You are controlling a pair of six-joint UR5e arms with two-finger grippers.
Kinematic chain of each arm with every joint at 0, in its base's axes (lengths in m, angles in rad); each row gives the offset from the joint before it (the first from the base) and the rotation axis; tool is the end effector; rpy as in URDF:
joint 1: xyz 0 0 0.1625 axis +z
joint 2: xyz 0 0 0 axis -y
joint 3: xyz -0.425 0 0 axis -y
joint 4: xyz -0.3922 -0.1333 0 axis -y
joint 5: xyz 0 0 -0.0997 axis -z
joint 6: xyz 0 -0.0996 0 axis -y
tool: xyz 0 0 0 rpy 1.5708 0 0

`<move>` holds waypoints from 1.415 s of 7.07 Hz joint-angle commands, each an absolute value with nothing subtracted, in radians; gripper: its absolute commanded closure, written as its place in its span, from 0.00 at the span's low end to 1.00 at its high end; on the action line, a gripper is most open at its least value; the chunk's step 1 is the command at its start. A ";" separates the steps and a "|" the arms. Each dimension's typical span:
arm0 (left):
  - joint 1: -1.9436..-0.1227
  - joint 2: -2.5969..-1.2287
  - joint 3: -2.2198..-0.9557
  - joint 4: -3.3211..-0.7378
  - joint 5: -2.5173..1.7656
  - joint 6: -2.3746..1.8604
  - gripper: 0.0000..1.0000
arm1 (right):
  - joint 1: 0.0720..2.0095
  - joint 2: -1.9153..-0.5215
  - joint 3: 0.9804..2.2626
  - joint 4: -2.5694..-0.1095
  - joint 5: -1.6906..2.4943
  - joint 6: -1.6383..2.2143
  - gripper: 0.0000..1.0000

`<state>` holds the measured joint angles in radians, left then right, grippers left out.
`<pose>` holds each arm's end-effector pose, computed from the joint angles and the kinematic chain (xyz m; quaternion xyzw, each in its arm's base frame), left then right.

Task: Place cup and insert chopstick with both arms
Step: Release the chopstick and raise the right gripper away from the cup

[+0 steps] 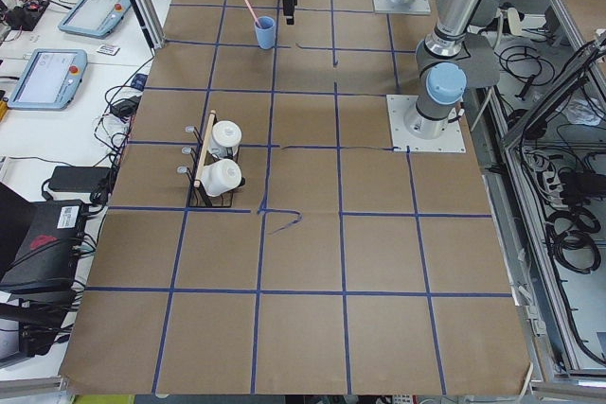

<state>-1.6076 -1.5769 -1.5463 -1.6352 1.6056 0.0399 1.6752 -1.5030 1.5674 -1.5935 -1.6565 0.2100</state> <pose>-0.1478 -0.4846 0.4907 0.0387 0.9988 0.0230 0.0174 0.1778 -0.4998 0.4580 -0.0518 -0.9975 -0.0139 0.0456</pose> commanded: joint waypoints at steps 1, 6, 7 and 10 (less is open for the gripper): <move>-1.608 -1.575 -1.546 -1.637 1.608 0.040 0.00 | 1.582 -1.531 1.569 -1.523 -1.651 0.086 0.00; -1.608 -1.566 -1.563 -1.637 1.609 0.040 0.00 | 1.578 -1.559 1.574 -1.491 -1.583 0.098 0.00; -1.608 -1.566 -1.563 -1.637 1.609 0.040 0.00 | 1.580 -1.559 1.575 -1.497 -1.583 0.098 0.00; -1.608 -1.563 -1.565 -1.637 1.611 0.040 0.00 | 1.574 -1.562 1.574 -1.508 -1.583 0.097 0.00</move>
